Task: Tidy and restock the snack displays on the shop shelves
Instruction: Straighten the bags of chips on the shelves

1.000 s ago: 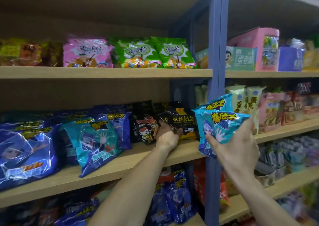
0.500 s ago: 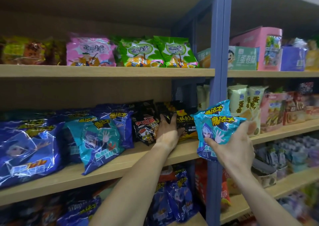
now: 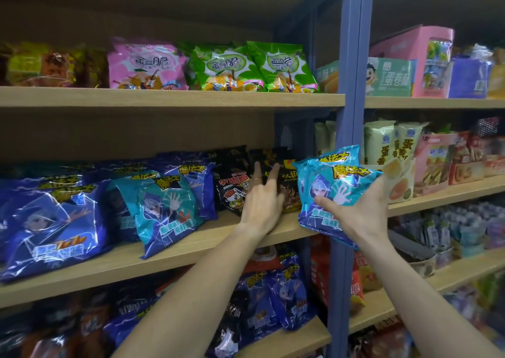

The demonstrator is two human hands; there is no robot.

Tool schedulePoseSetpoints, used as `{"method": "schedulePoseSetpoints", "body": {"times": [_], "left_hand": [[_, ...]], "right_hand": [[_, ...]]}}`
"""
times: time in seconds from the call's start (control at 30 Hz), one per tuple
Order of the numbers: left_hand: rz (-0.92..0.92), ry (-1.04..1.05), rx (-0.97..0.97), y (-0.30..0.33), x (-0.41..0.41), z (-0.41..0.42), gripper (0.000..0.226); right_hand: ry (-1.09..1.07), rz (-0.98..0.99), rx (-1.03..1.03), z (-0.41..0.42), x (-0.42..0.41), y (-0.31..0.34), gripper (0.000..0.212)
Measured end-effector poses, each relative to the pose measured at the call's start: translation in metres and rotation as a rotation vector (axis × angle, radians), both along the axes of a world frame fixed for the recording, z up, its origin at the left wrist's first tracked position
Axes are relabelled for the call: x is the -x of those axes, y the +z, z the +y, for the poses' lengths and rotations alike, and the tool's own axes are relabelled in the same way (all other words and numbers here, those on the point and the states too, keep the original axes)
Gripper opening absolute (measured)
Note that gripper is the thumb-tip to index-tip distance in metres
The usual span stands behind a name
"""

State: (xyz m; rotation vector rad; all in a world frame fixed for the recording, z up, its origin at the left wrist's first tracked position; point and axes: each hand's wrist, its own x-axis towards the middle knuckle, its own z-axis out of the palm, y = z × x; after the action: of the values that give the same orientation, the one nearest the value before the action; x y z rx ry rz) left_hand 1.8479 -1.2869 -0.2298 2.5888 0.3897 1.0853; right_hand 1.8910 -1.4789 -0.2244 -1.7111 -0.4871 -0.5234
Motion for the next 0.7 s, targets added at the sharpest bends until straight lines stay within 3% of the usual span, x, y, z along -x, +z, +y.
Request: {"method": "schedulePoseSetpoints", "body": {"times": [0.07,0.1,0.2,0.3,0.4,0.53,0.7], "left_hand": [[-0.167,-0.065,0.073,0.001,0.013,-0.003,0.038],[-0.198,-0.124,0.171,0.002,0.02,-0.006,0.036],[-0.127,-0.407,0.561,0.005,0.042,-0.014,0.049],[-0.19,-0.454,0.686,-0.001,0.06,-0.012,0.056],[-0.234,-0.331,0.565,-0.001,0.091,-0.007,0.052],[-0.236,-0.011,0.363,0.0,0.14,0.006,0.056],[-0.513,0.448,0.018,-0.018,0.212,0.04,0.055]], "right_hand": [[0.063,0.048,-0.024,0.005,0.002,-0.003,0.098],[0.111,0.071,-0.045,0.008,0.002,-0.004,0.103],[0.278,0.143,-0.173,0.02,0.006,-0.009,0.106],[0.477,0.228,-0.229,0.032,0.024,-0.007,0.085],[0.727,0.317,-0.283,0.046,0.04,-0.005,0.065],[0.806,0.337,-0.251,0.077,0.061,-0.007,0.048],[0.859,0.379,-0.229,0.107,0.079,-0.008,0.044]]}}
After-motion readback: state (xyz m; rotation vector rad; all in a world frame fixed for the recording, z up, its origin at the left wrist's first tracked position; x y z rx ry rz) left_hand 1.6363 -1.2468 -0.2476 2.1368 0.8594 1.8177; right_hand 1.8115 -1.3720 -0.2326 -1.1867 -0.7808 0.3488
